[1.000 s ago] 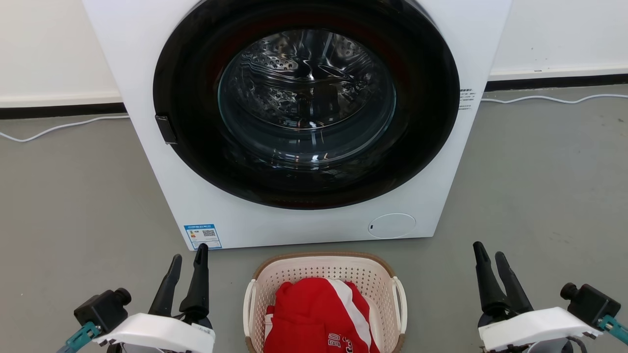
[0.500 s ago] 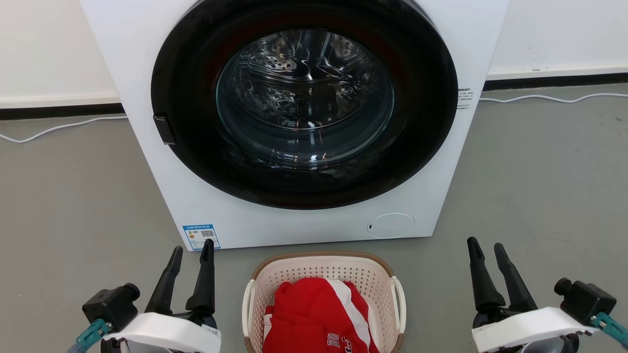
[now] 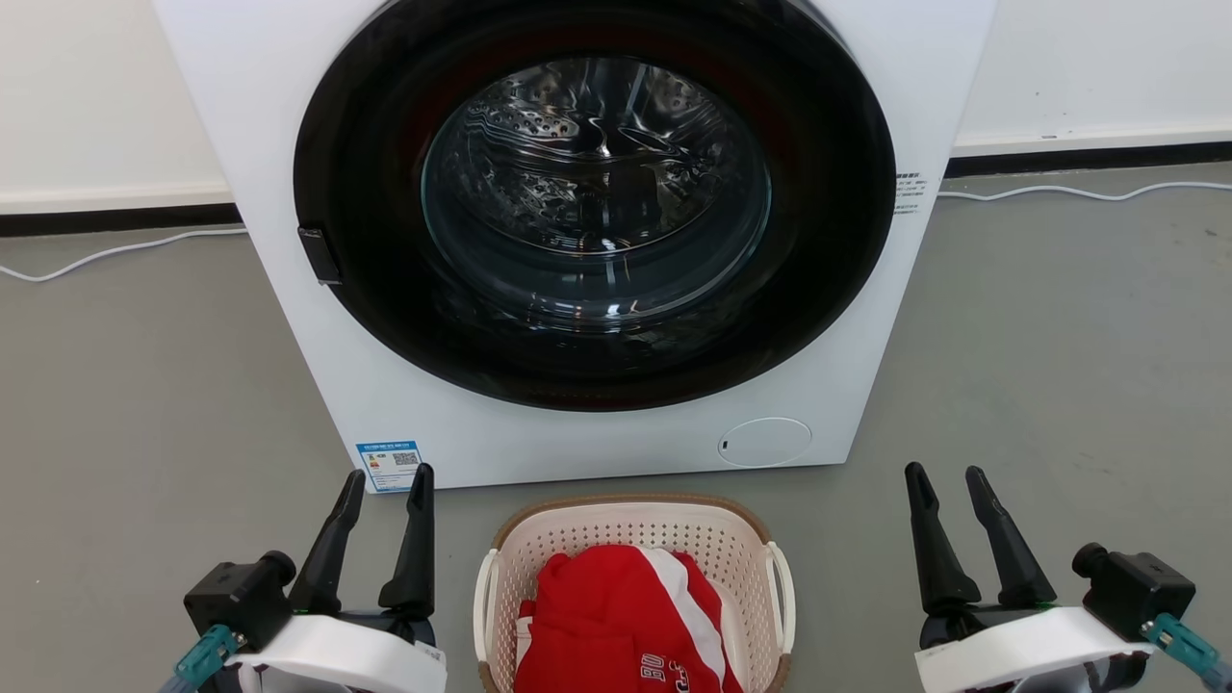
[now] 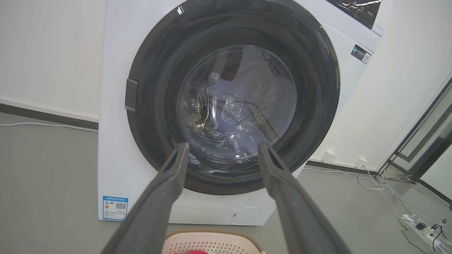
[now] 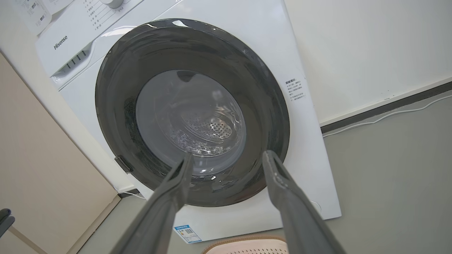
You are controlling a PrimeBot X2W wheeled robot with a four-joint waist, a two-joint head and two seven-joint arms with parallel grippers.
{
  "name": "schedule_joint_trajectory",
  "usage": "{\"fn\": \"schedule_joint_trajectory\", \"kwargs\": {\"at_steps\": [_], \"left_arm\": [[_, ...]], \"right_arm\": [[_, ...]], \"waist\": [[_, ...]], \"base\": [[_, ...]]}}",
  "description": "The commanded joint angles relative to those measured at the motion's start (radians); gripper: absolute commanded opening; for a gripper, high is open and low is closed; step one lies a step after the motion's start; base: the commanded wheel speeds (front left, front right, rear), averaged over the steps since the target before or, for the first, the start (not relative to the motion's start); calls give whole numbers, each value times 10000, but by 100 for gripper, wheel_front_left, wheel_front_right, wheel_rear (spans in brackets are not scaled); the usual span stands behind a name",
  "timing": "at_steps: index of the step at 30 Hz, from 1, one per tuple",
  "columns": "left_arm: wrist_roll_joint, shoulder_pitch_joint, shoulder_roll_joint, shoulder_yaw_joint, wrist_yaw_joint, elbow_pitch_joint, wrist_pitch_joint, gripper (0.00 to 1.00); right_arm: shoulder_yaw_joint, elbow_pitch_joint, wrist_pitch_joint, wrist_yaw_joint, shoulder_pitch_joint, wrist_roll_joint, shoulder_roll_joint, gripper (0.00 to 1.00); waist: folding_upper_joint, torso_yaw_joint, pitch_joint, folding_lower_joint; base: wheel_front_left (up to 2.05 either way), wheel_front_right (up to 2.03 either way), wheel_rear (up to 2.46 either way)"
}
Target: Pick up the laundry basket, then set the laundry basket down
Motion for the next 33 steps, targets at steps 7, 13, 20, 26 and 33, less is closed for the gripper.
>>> {"fn": "schedule_joint_trajectory", "kwargs": {"at_steps": [7, 13, 20, 26, 33], "left_arm": [[869, -375, 109, 146, -58, -473, -338, 100], [1482, -377, 118, 113, -61, -561, -515, 100], [1461, -389, 118, 117, -62, -520, -523, 100], [1433, -403, 118, 111, -62, -487, -523, 100], [1420, -411, 118, 121, -62, -458, -523, 100]], "right_arm": [[350, -463, -392, 71, -428, -947, -164, 100], [338, -506, -568, 75, -436, -1604, -162, 100], [263, -500, -577, 75, -426, -1692, -119, 100], [212, -473, -577, 75, -427, -1714, -104, 100], [197, -439, -577, 75, -435, -1722, -93, 100]], "waist": [[0, -8, 8, 0], [0, -27, 6, 0], [0, -28, 33, 0], [0, -15, 41, 0], [0, -16, 51, 0]], "base": [[0, 0, 0], [0, 0, 0], [0, 0, 0], [0, 0, 0], [0, 0, 0]]}}
